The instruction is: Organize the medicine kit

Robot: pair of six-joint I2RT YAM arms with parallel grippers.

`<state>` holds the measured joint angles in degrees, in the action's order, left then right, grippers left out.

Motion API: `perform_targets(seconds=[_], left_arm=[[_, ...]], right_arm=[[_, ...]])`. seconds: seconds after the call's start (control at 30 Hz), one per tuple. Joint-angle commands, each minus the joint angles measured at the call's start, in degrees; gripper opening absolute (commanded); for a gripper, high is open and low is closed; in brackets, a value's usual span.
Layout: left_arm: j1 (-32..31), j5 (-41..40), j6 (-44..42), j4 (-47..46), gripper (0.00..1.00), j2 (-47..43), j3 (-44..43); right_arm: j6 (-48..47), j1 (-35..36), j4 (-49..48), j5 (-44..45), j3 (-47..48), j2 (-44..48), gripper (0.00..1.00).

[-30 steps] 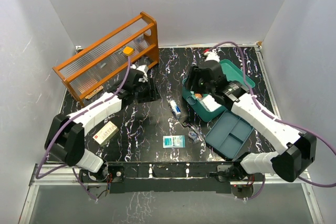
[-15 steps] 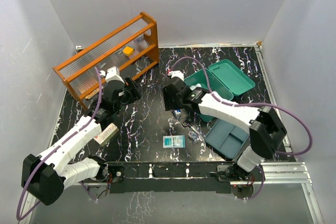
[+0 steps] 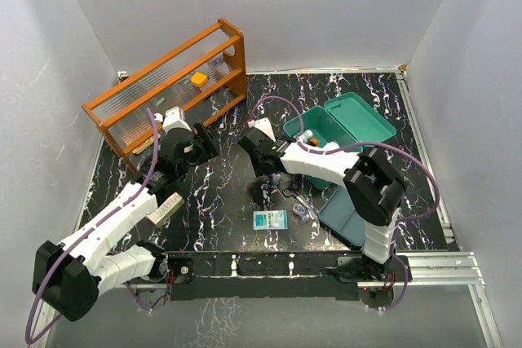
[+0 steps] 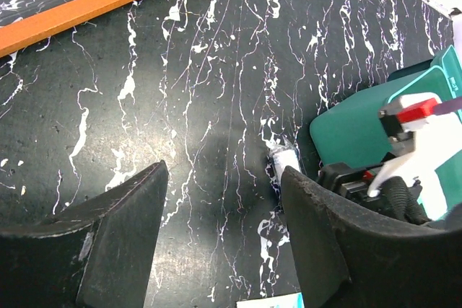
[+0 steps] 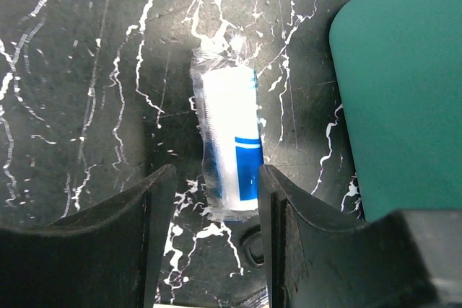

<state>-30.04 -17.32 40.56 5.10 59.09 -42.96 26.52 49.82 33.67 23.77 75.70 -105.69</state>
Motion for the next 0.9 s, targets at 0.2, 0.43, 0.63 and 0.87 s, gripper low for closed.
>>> perform_targets(seconds=[0.2,0.43,0.63,0.87], left_arm=[[0.36,-1.66,-1.3,-0.19,0.64,0.75,-1.54],[0.35,-1.22,-1.21,-0.14,0.64,0.68,-1.48],[0.34,-2.08,-1.34,1.96,0.64,-1.86,-0.21],[0.35,-3.92,-7.62,5.01,0.64,-8.12,2.15]], right_arm=[[-1.36,0.18,1.98,3.48,5.01,-4.61,0.48],[-1.56,0.14,0.09,-0.56,2.74,-3.86,0.53],[-1.31,0.05,-0.95,-2.7,1.65,-3.83,0.49],[0.77,0.1,-2.78,-2.76,0.43,-2.44,0.46]])
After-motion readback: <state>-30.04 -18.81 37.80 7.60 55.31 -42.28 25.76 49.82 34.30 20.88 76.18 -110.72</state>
